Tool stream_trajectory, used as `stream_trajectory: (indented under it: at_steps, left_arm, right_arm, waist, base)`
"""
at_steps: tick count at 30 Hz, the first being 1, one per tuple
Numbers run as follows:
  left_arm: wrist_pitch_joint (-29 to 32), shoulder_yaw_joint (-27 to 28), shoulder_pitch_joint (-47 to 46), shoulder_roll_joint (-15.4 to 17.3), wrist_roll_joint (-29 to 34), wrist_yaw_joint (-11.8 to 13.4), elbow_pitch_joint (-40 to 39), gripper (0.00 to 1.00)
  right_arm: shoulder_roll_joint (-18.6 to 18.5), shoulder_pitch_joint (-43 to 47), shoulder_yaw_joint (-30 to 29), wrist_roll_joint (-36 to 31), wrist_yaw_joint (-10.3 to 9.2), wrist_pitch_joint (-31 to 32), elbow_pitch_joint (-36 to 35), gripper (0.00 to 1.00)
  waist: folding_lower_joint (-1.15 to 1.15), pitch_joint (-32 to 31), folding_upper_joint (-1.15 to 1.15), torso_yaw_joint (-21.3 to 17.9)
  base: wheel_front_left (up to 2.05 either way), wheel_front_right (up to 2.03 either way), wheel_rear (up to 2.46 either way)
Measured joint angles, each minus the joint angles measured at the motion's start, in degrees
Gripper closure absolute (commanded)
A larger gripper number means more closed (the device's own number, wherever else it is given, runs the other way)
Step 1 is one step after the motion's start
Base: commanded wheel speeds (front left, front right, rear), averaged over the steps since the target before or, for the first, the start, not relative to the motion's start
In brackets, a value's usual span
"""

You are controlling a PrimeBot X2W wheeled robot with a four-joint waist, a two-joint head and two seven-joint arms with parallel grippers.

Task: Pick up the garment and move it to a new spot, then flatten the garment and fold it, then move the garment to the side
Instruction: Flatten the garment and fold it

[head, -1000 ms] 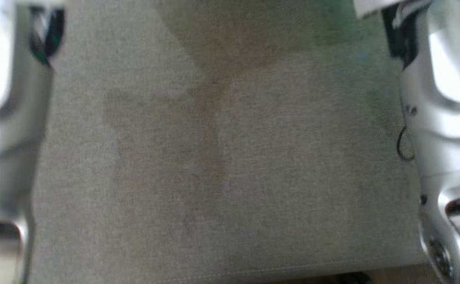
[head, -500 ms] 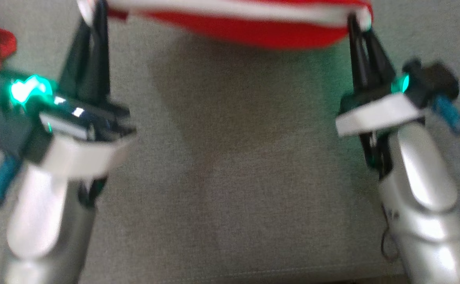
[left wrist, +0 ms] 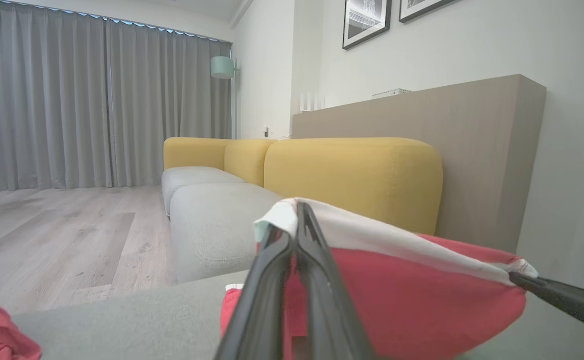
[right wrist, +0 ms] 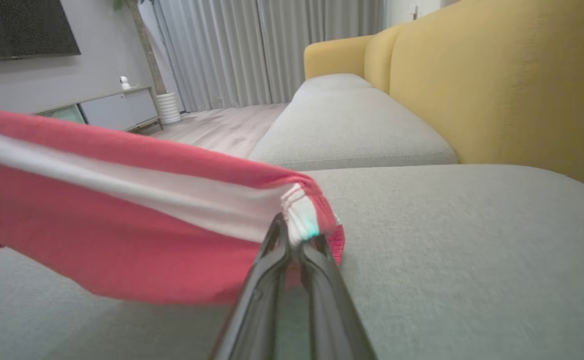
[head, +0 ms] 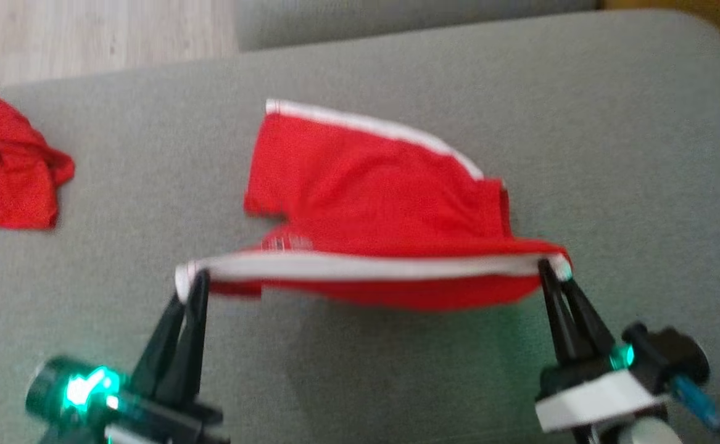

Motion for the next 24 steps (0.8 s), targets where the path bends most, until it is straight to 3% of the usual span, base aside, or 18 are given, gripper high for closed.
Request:
stream_trajectory:
  at_steps: [4, 9, 16, 24]
  left_arm:
    - [1.2, 0.1, 6.2, 0.7, -0.2, 1.2, -2.3, 1.0]
    - [1.6, -0.9, 4.2, 1.1, -0.7, 0.8, -0.5, 1.0]
    - [1.6, -4.1, -6.9, 1.5, -2.8, -0.2, 12.3, 1.0]
    - [1.8, -8.4, -27.8, 3.8, -4.5, -0.9, 27.1, 1.0]
  right_arm:
    - [0.1, 6.3, -0.5, 0.2, 0.0, 3.5, -5.9, 1.0]
    - [0.2, 7.1, -1.9, -0.5, 0.0, 5.3, -6.5, 1.0]
    - [0.2, 2.8, -2.6, 1.2, 0.0, 5.4, -1.7, 1.0]
    - [0.2, -8.7, -2.1, 2.9, 0.0, 5.0, 6.3, 1.0]
  waist:
    - [0.0, -2.4, 0.0, -1.3]
    - [0.02, -2.2, 0.0, -1.5]
    - [0.03, 0.5, 0.0, -1.1]
    - [0.04, 6.5, 0.0, -2.2]
  base:
    - [0.0, 0.0, 0.0]
    - [0.0, 0.0, 0.0]
    - [0.0, 0.0, 0.0]
    - [0.0, 0.0, 0.0]
